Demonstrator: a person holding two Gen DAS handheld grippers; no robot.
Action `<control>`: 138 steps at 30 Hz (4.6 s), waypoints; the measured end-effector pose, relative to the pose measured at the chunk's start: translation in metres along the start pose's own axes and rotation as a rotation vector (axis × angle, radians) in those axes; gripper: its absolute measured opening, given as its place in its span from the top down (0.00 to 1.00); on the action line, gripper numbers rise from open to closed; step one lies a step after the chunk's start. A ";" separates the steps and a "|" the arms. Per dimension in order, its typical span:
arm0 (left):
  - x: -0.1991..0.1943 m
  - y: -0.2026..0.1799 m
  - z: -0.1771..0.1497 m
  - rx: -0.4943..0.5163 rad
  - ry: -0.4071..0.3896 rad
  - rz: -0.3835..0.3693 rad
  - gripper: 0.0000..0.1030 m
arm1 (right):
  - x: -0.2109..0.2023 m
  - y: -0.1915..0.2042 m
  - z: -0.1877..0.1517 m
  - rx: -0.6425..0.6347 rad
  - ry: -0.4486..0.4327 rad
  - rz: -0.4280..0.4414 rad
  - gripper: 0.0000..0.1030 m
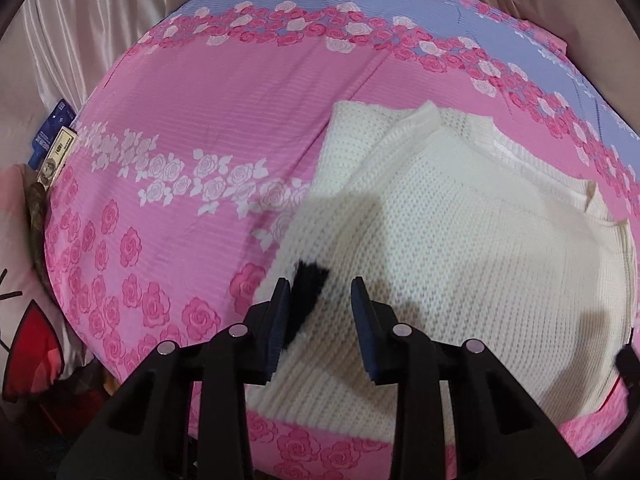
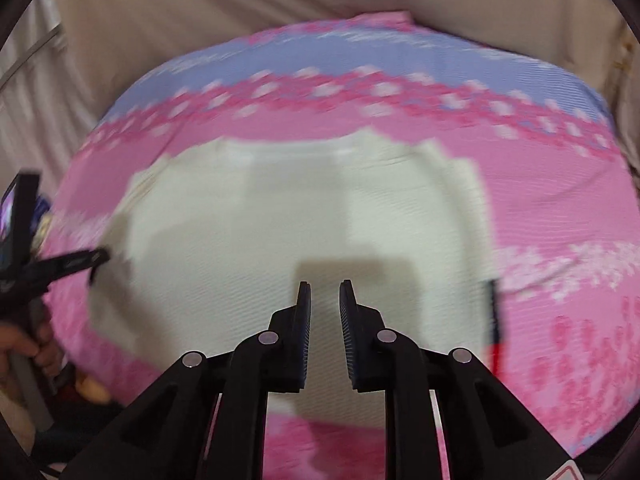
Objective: Fold small clothes
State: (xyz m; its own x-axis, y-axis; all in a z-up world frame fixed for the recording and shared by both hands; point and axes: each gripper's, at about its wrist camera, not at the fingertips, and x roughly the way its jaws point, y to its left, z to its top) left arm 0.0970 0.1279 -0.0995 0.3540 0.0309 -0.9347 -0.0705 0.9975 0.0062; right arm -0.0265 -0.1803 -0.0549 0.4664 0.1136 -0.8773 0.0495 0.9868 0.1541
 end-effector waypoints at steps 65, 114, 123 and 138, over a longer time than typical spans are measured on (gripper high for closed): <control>-0.054 -0.217 -0.040 0.395 0.009 -0.402 0.96 | -0.064 -0.136 -0.117 0.403 0.021 -0.103 0.69; -0.057 -0.116 -0.034 0.229 0.055 -0.369 0.66 | 0.038 -0.098 -0.049 0.432 0.153 0.258 0.45; -0.061 -0.101 -0.026 0.153 0.028 -0.365 0.65 | -0.110 -0.065 -0.005 0.226 -0.263 0.270 0.92; -0.061 -0.168 -0.049 0.329 0.051 -0.377 0.60 | -0.024 -0.146 -0.068 0.353 0.031 0.085 0.74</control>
State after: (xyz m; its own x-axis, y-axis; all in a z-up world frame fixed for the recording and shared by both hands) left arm 0.0413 -0.0447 -0.0606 0.2513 -0.3308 -0.9096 0.3543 0.9060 -0.2316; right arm -0.1052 -0.3188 -0.0877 0.4549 0.2022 -0.8673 0.3164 0.8737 0.3696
